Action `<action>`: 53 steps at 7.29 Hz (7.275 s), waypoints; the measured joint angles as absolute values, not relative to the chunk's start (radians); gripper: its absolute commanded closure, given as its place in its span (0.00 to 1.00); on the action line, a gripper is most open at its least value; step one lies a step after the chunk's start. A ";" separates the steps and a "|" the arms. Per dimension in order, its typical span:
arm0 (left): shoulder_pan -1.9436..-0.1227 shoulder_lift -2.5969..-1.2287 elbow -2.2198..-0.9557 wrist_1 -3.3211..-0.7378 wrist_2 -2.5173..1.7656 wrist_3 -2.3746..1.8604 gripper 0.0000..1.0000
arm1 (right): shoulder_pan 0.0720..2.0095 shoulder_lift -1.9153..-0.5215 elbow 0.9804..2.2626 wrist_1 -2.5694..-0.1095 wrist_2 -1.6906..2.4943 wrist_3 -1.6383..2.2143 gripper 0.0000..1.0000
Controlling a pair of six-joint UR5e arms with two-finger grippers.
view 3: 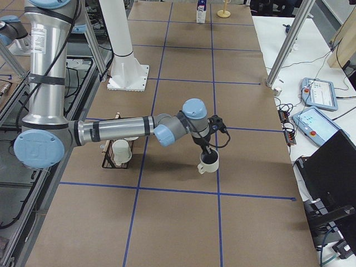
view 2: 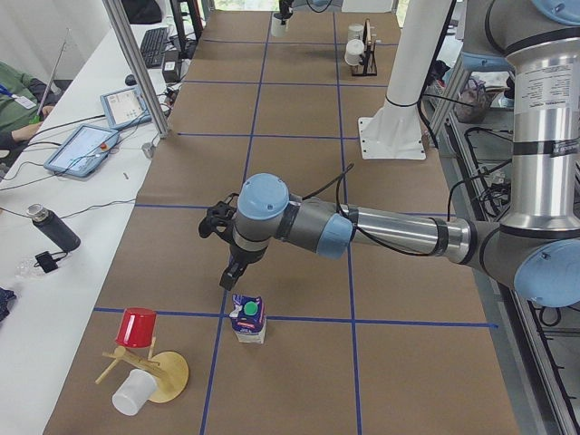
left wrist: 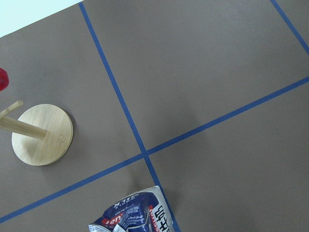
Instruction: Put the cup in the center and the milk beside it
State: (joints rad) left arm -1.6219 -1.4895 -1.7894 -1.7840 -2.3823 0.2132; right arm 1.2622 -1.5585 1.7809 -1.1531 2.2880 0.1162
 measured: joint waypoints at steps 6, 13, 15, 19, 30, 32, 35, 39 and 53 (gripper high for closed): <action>-1.621 -1.490 -1.778 -1.784 -2.382 0.210 0.01 | 0.695 -1.015 1.776 -1.364 1.974 0.965 1.00; -1.621 -1.489 -1.767 -1.782 -2.382 0.207 0.01 | 0.425 -0.623 1.489 -1.704 1.750 1.166 0.86; -1.621 -1.489 -1.765 -1.782 -2.382 0.206 0.01 | 0.416 -0.618 1.473 -1.704 1.750 1.170 0.01; -1.621 -1.490 -1.760 -1.782 -2.382 0.206 0.01 | 0.447 -0.613 1.514 -1.702 1.751 1.168 0.01; -1.621 -1.492 -1.757 -1.837 -2.382 0.134 0.01 | 1.427 -1.443 1.700 -1.654 2.249 -0.189 0.00; -1.621 -1.490 -1.744 -1.837 -2.382 0.135 0.01 | 1.547 -1.611 1.703 -1.639 2.208 -0.296 0.00; -1.621 -1.500 -1.653 -1.852 -2.379 0.119 0.01 | 1.589 -1.658 1.683 -1.630 2.202 -0.321 0.00; -1.592 -1.516 -1.512 -2.006 -2.376 -0.019 0.01 | 1.591 -1.652 1.663 -1.628 2.225 -0.316 0.00; -1.479 -1.470 -1.681 -2.147 -2.505 -0.467 1.00 | 1.591 -1.661 1.655 -1.628 2.241 -0.310 0.00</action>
